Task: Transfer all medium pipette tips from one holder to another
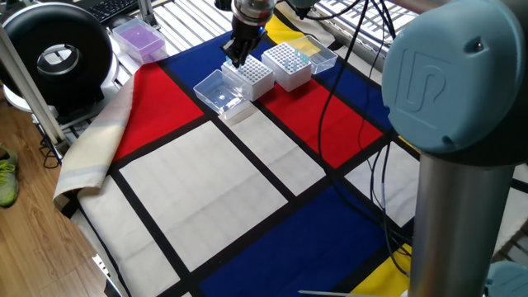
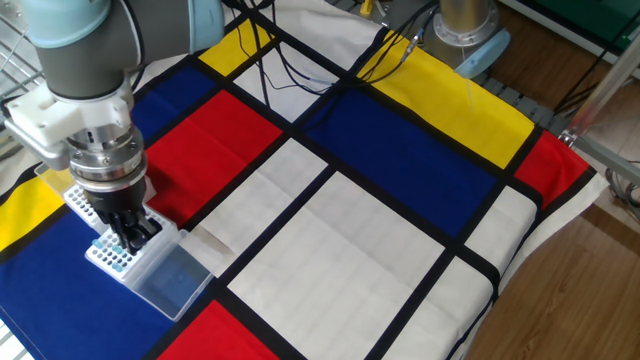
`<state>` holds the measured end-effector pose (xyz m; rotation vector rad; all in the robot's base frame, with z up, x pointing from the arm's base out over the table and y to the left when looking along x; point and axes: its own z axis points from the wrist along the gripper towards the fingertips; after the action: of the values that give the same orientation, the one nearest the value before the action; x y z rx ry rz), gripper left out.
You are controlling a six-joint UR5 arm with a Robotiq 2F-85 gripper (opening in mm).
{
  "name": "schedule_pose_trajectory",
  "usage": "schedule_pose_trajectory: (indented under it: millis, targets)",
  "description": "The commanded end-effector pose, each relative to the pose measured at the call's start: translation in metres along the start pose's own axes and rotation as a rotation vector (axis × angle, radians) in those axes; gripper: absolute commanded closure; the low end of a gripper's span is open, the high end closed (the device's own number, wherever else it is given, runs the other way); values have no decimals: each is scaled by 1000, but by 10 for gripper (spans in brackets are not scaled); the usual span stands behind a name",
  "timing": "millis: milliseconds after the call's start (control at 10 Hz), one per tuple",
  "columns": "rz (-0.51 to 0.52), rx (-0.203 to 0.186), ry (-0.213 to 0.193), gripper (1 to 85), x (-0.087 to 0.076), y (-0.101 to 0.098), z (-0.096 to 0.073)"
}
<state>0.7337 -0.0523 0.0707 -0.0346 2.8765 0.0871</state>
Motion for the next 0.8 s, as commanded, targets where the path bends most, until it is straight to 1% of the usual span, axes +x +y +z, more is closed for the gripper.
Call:
schedule_pose_trajectory:
  millis: [0, 400, 700]
  targets:
    - [25, -13, -4, 653, -1, 2, -2]
    - [36, -17, -1, 660, 1, 3, -1]
    - [22, -17, 2, 660, 5, -4, 4]
